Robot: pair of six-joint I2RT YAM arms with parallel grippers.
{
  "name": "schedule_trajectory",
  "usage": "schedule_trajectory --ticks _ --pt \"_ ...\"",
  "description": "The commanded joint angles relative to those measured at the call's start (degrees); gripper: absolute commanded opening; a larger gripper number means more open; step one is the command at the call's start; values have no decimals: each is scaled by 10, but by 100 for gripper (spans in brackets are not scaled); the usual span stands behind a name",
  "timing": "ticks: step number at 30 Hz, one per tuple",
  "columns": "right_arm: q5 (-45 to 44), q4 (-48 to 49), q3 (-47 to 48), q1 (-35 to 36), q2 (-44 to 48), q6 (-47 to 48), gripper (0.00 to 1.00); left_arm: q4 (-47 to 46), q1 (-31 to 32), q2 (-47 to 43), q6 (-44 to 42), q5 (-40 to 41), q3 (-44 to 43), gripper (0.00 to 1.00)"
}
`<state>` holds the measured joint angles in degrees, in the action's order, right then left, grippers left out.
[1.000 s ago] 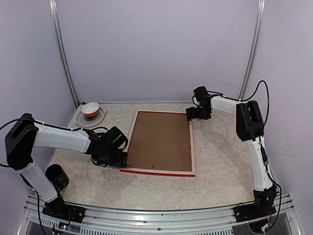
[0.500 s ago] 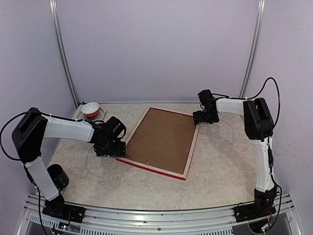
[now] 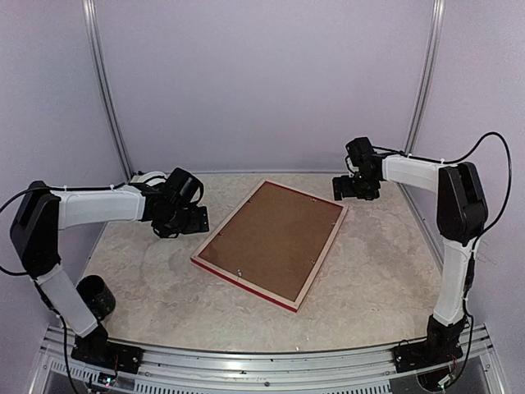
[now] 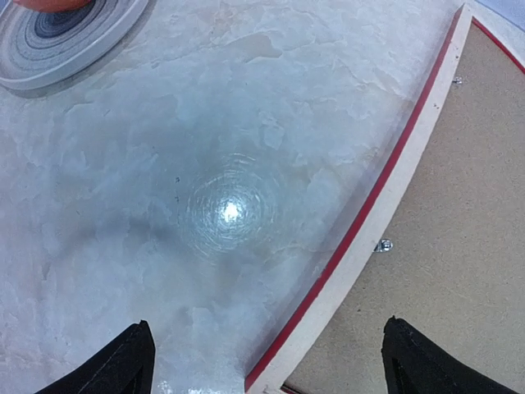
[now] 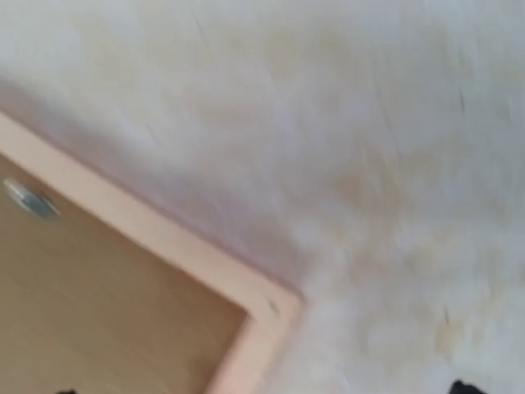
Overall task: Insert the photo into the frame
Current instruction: Rotate the photo frame at the center of the board.
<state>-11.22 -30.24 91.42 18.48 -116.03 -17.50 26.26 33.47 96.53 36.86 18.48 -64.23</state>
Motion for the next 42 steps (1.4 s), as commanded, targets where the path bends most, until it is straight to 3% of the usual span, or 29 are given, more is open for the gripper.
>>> schedule_trajectory --ticks 1,9,17,42 --pt "32 12 56 -10 -8 16 99 16 25 -40 1 -2 0 95" --pt "92 30 162 -41 -103 39 99 26 83 -98 28 -29 90 90" --pt "170 33 227 -65 -180 54 99 34 102 -146 51 -52 163 79" --pt "273 90 85 -66 -148 69 99 -5 93 26 8 -56 88 77"
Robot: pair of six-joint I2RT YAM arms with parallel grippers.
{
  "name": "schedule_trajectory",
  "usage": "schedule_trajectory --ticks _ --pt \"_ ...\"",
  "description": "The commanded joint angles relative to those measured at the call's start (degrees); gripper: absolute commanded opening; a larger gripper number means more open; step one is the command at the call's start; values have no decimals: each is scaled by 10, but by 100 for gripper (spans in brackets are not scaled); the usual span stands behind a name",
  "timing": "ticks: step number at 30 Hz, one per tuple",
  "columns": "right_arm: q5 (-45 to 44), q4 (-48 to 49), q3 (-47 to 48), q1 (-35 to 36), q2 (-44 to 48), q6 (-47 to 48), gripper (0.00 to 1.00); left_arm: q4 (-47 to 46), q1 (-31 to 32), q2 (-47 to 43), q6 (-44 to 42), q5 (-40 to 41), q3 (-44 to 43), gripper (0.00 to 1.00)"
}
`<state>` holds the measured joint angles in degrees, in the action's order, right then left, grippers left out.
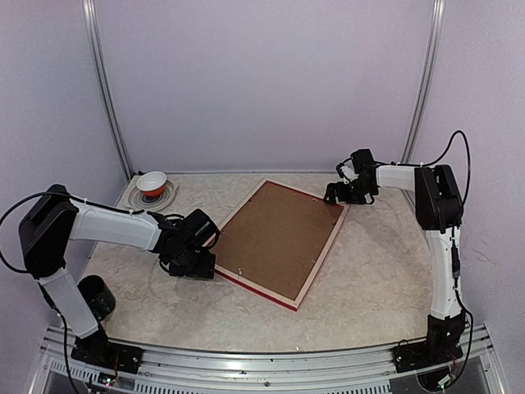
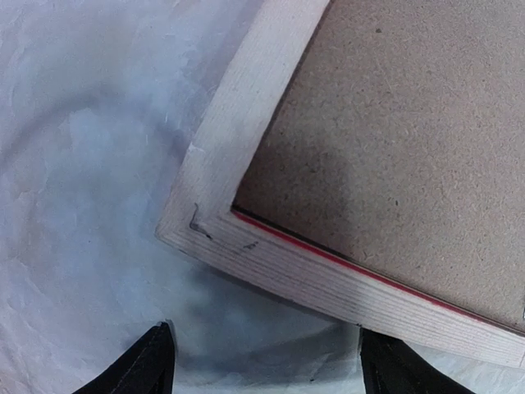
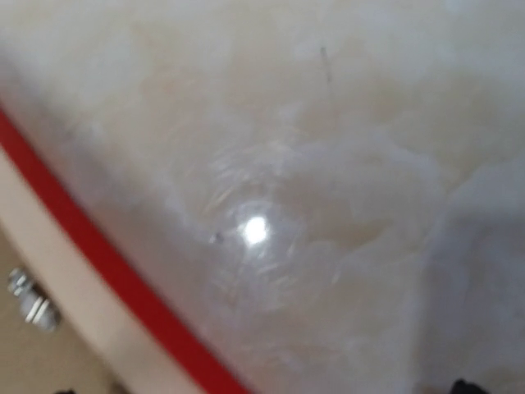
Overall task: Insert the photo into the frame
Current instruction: Rotate the photo frame at the center of the board.
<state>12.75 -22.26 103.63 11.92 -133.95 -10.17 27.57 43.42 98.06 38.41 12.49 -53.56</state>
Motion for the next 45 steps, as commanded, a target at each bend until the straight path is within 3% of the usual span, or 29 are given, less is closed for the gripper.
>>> schedule_trajectory --ticks 1,21,45 --pt "39 14 -45 -1 36 -7 99 -18 -9 13 -8 5 -20 78" --pt "82 84 -251 6 179 -77 99 -43 -78 34 -11 -8 -45 84" --pt "32 84 -440 69 363 -107 99 -55 -111 53 -14 -42 -79 85"
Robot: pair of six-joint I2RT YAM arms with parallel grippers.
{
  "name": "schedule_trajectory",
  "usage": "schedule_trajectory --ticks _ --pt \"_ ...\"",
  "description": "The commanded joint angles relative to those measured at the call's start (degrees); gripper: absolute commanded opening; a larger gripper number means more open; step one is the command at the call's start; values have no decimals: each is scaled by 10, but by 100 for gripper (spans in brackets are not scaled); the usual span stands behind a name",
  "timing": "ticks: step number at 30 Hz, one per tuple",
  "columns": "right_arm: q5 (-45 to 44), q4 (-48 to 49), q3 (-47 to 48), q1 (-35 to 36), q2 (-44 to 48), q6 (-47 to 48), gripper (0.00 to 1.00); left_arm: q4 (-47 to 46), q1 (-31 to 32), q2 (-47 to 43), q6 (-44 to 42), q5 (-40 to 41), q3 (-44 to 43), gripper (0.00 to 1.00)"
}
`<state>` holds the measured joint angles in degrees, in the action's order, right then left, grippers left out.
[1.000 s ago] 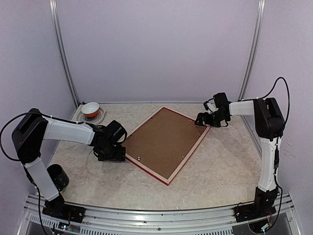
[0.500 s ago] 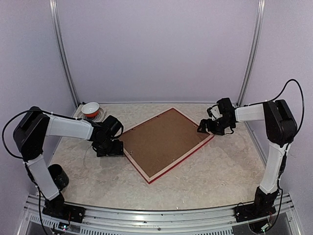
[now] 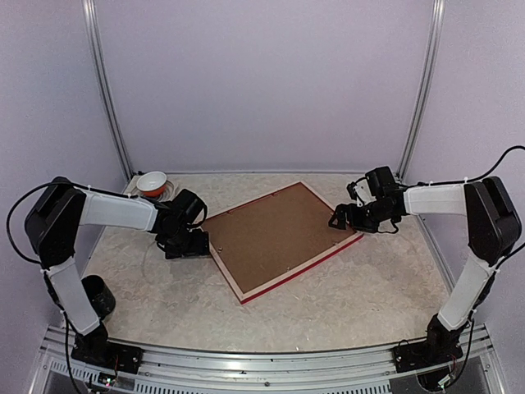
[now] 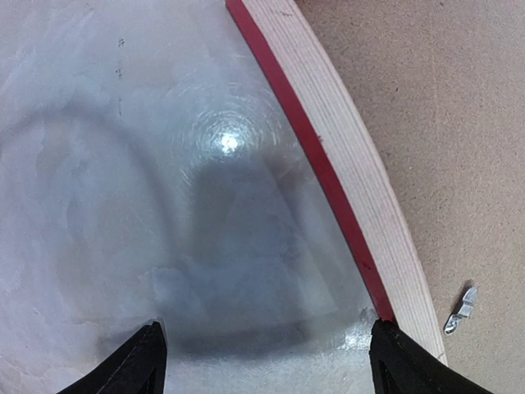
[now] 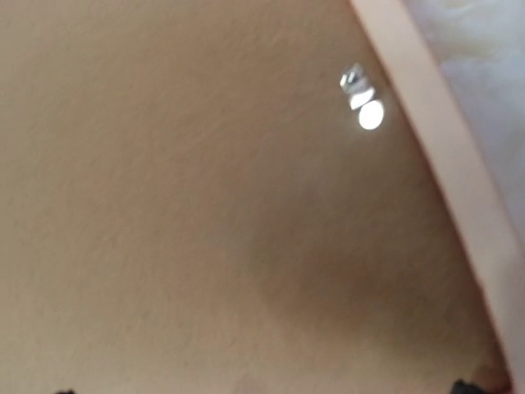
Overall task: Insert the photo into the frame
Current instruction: Rotate the photo frame at the center of the board.
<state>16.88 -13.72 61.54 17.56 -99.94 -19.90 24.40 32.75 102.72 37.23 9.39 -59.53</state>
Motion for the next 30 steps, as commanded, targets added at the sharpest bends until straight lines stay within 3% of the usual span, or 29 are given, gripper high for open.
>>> schedule_trajectory --ticks 1,8,14,23,30 --pt "-14 -3 -21 14 26 -9 99 -22 -5 6 -3 -9 -21 85" --pt "-95 -24 21 11 29 1 99 -12 -21 -5 -8 -1 -29 86" --pt "-120 -17 79 -8 -33 1 99 -12 -24 -11 -8 2 -29 87" --pt "-73 -11 151 -26 -137 9 99 -18 -28 -10 -7 -3 -13 87" --pt "-23 -3 131 -28 -126 15 99 -26 -34 -7 -7 -11 -10 87"
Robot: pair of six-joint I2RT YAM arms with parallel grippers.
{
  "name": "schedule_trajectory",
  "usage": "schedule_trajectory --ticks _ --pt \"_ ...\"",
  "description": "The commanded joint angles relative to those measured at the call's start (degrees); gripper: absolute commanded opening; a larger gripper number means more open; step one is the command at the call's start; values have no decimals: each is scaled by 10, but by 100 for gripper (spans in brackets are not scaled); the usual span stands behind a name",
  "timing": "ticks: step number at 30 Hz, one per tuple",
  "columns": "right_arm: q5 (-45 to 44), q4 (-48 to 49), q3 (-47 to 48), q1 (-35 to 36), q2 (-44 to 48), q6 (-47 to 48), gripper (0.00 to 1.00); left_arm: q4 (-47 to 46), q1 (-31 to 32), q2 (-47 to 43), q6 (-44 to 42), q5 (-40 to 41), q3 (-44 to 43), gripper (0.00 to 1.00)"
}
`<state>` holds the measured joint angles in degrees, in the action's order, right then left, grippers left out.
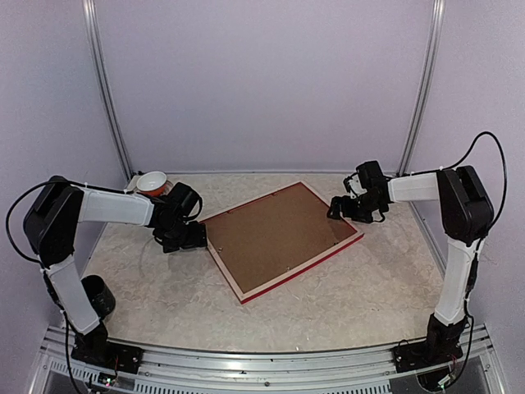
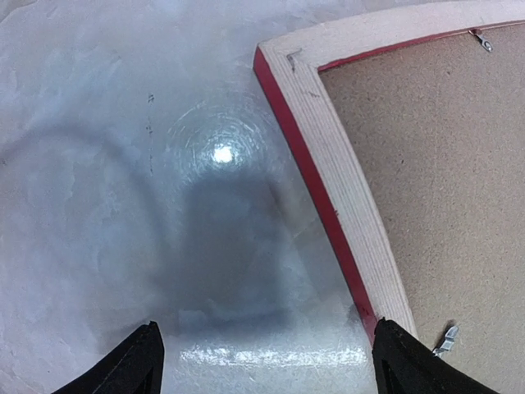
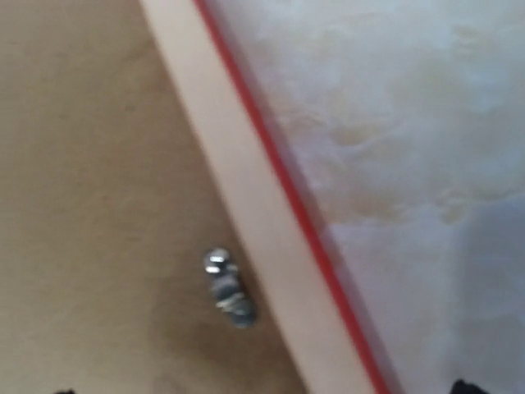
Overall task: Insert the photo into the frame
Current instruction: Rotate the photo frame at the center of the board.
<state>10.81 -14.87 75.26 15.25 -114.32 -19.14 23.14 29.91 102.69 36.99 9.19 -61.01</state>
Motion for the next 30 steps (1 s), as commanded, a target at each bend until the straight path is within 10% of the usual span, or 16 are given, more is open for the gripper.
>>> schedule_trajectory --ticks 1,30 --pt "44 10 -13 -5 22 9 99 -15 -5 -4 -4 -11 5 87" --pt "62 56 -244 52 207 -38 99 -40 -9 8 6 -27 12 88"
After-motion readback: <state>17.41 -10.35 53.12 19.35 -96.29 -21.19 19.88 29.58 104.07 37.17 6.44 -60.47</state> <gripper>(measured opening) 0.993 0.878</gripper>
